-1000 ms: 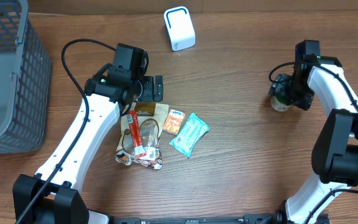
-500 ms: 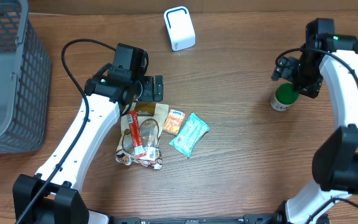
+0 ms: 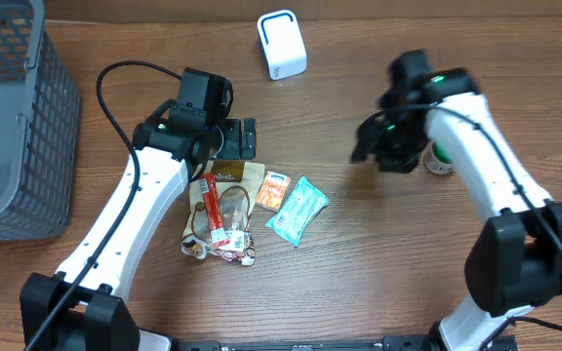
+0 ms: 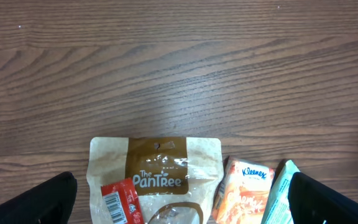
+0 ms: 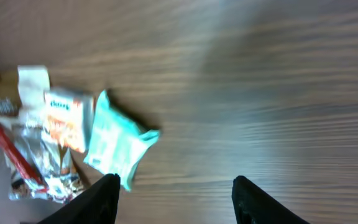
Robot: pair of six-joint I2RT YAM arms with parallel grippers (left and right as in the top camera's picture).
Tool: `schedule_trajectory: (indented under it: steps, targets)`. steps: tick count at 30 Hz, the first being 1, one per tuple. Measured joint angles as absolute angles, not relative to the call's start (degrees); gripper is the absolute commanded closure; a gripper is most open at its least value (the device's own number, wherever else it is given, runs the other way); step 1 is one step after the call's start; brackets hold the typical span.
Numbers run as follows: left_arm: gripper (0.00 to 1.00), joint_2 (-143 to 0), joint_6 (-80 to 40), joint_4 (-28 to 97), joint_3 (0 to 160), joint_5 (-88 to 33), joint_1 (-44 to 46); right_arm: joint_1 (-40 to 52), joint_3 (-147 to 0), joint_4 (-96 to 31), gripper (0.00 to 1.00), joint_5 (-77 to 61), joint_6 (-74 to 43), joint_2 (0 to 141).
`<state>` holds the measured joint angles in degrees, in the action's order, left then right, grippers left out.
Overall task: Scan the item barcode
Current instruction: 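Open the right gripper and move it over the Kleenex pack, then lower the right gripper around the orange Kleenex pack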
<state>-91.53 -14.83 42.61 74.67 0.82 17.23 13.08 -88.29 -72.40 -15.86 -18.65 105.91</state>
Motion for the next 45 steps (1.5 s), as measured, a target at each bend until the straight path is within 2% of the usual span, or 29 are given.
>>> schedule_trajectory:
  steps: [8, 18, 22, 27, 37, 45]
  targets:
    - [0.0, -91.5, -14.8, 42.6, 74.7, 0.8, 17.2, 24.8, -78.6, -60.6, 0.42, -16.6, -24.9, 105.9]
    - [0.0, -91.5, -14.8, 42.6, 74.7, 0.8, 17.2, 32.4, -70.9, -53.7, 0.5, -14.4, -33.1, 105.9]
    - [0.0, -91.5, -14.8, 42.6, 74.7, 0.8, 17.2, 33.3, -68.1, -50.1, 0.58, -11.9, -35.4, 105.9]
    - [0.0, -91.5, -14.8, 42.6, 74.7, 0.8, 17.2, 33.4, -67.0, -48.8, 0.7, -8.6, -36.9, 105.9]
    - [0.0, -91.5, -14.8, 42.6, 74.7, 0.8, 17.2, 27.5, -67.1, -50.2, 0.7, -1.2, -36.4, 105.9]
    - [0.0, -91.5, -14.8, 42.6, 74.7, 0.8, 17.2, 19.8, -73.5, -58.2, 0.69, -1.8, -31.9, 105.9]
